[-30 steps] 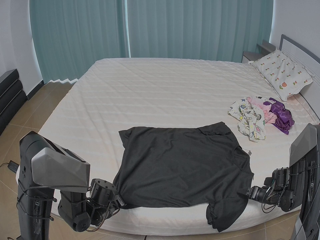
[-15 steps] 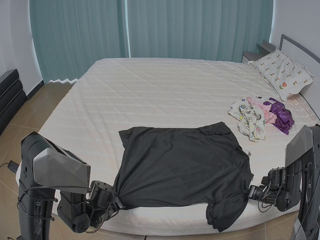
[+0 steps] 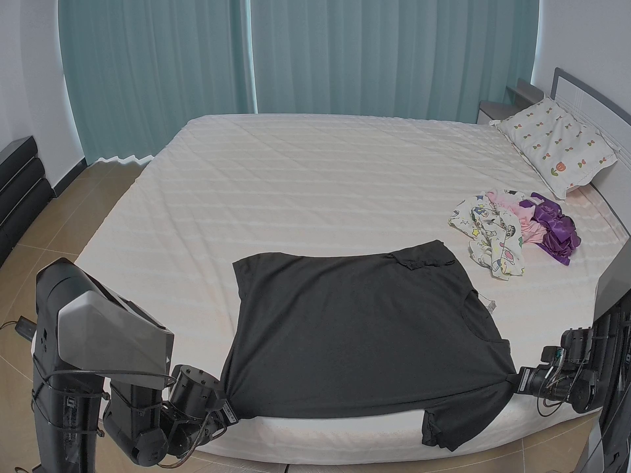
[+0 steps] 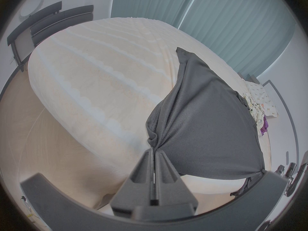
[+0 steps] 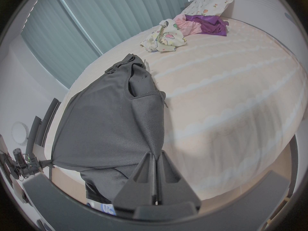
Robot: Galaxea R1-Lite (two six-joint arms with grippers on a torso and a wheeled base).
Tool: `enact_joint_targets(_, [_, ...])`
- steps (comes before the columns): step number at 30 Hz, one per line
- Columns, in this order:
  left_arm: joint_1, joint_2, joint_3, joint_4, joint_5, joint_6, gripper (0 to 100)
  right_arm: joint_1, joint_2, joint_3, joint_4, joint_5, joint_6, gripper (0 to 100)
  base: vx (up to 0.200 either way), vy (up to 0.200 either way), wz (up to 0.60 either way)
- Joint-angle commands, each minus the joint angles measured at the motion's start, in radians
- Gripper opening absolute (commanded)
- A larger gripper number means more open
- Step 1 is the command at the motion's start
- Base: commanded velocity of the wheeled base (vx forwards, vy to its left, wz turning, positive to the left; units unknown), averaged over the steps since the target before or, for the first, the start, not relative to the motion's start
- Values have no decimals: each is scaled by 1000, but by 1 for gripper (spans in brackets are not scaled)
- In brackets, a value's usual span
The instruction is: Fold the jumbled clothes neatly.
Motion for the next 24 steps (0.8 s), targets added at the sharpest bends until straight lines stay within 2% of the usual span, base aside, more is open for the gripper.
enact_joint_targets(1, [-31,-32,39,1,-2,1,0,-52,-35,33,2,4,-53,0,0,0,0])
enact_joint_targets(6, [-85,-27,69,0,1,1,0,-87,-39,33,28,10,-106,0,0,0,0])
enact_joint_targets(11, [-85,-23,72,1,1,2,0,-103,-36,33,77,11,-159,0,0,0,0])
enact_joint_targets(15, [-85,-18,69,1,1,2,0,-98,-24,33,71,24,-167,0,0,0,0])
enact_joint_targets(16, [-85,-18,69,1,0,2,0,-95,-23,33,74,25,-167,100,0,0,0])
enact_joint_targets(17, [-85,-18,72,1,0,1,100,-94,-20,33,71,25,-167,100,0,0,0])
enact_joint_targets(24, [-85,-27,72,-3,1,1,100,-95,2,30,-6,47,-153,100,0,0,0])
